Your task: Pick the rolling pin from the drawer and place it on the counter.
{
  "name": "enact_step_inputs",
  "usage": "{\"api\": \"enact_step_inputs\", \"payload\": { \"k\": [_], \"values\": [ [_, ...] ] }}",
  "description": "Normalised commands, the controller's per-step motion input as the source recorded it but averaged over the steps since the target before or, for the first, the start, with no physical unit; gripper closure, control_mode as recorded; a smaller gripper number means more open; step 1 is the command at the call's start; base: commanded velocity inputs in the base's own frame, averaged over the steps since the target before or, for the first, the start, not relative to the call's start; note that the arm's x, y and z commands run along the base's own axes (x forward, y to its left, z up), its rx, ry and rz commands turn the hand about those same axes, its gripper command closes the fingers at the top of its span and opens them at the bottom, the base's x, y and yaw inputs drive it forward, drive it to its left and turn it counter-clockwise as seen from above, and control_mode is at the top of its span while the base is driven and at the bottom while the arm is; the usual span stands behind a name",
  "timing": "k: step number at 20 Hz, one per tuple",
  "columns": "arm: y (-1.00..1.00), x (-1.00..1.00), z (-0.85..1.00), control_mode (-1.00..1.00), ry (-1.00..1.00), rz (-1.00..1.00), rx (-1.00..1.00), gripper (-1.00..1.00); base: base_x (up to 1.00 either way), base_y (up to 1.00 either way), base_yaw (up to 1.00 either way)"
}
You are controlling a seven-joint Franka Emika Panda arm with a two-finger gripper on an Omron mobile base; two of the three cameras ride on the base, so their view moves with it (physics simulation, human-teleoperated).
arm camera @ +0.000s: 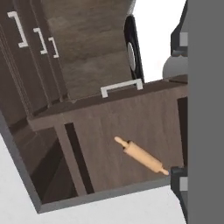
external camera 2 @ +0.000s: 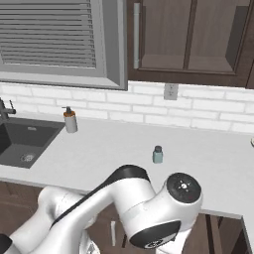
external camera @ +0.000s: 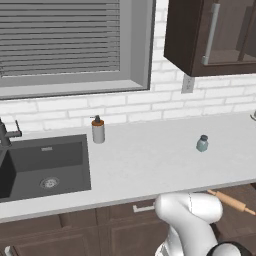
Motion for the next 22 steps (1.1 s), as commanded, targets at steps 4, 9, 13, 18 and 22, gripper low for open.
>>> {"api": "enact_step_inputs", "payload": {
  "k": [4, 9, 13, 18, 22],
  "values": [
    [-0.01, 0.07, -0.73, -1.00, 0.01, 0.28, 0.16, -1.00, 0.00, 0.00, 0.00],
    [0.00, 0.60, -0.64, -1.00, 0.01, 0.19, 0.09, -1.00, 0.00, 0.00, 0.00],
    [0.00, 0.49, -0.70, -1.00, 0.16, 0.07, 0.00, -1.00, 0.00, 0.00, 0.00],
    [0.00, 0.26, -0.77, -1.00, 0.14, 0.04, 0.00, -1.00, 0.00, 0.00, 0.00],
    [0.00, 0.13, -0.63, -1.00, 0.03, 0.03, 0.00, -1.00, 0.00, 0.00, 0.00]
  ]
}}
